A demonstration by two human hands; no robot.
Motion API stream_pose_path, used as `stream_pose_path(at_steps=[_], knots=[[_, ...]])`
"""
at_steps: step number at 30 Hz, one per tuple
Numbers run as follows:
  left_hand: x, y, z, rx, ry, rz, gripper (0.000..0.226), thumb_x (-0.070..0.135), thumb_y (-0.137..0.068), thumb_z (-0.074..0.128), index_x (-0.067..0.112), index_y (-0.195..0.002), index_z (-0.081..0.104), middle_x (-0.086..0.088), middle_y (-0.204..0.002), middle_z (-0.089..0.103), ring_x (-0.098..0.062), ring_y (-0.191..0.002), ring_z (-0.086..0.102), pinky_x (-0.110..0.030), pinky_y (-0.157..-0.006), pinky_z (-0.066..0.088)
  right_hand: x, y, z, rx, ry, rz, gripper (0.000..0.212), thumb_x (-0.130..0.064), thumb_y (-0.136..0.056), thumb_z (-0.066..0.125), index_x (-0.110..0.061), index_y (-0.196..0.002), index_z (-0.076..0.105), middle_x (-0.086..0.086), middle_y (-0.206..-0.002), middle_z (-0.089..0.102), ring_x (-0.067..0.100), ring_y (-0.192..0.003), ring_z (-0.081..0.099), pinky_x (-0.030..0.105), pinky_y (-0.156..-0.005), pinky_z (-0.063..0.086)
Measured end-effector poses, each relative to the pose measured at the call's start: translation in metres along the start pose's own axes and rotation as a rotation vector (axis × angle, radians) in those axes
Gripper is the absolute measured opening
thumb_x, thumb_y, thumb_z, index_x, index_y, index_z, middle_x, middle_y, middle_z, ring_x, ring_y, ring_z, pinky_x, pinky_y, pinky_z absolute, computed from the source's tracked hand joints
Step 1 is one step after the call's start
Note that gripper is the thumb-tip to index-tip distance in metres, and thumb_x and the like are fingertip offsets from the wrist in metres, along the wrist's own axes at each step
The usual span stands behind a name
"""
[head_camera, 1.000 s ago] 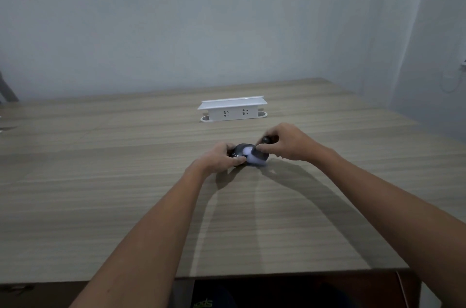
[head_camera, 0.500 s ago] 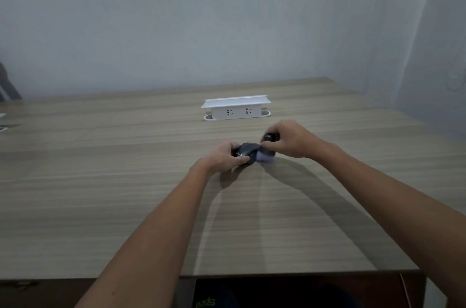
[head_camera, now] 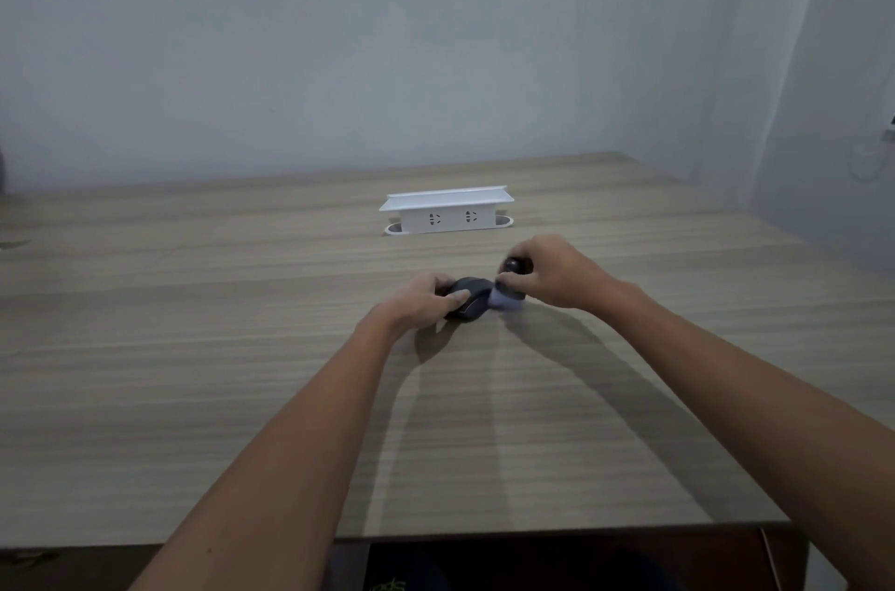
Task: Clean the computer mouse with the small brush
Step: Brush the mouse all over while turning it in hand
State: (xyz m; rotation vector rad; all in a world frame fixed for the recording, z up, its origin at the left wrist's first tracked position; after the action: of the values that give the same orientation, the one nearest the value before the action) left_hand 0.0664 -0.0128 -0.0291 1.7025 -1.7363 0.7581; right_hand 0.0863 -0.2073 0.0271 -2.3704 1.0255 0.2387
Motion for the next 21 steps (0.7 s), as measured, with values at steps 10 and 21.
stream_pose_path(at_steps=[10,21], knots=[[-0.002,-0.002,0.001,0.038,0.067,0.008,0.026,0.027,-0.100,0.055,0.014,-0.114,0.072,-0.003,-0.099,0.072,-0.016,-0.089,0.061,-0.030,-0.085,0.047,0.013,0.006,0.002,0.077,-0.021,0.067,0.020,-0.022,-0.086,0.068,-0.005,-0.081,0.077,0.010,-0.072,0.072,0.027,-0.071,0.066,0.043,-0.067,0.053],[-0.002,-0.003,-0.001,0.044,0.081,0.019,0.025,0.024,-0.099,0.057,0.010,-0.112,0.073,-0.005,-0.099,0.073,-0.016,-0.089,0.062,-0.030,-0.085,0.048,0.014,0.005,0.002,0.061,-0.028,0.073,0.021,-0.025,-0.088,0.069,-0.006,-0.085,0.078,0.009,-0.076,0.074,0.024,-0.073,0.068,0.038,-0.067,0.050]])
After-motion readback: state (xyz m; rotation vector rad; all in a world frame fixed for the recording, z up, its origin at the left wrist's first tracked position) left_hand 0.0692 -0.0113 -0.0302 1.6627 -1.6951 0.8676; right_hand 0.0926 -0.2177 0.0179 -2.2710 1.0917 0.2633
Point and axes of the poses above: each hand's wrist, its own y-axis away from the middle knuckle, its own z-axis out of the palm, x = y × z, the point moved 4 cm from there along -y, towards the middle knuckle
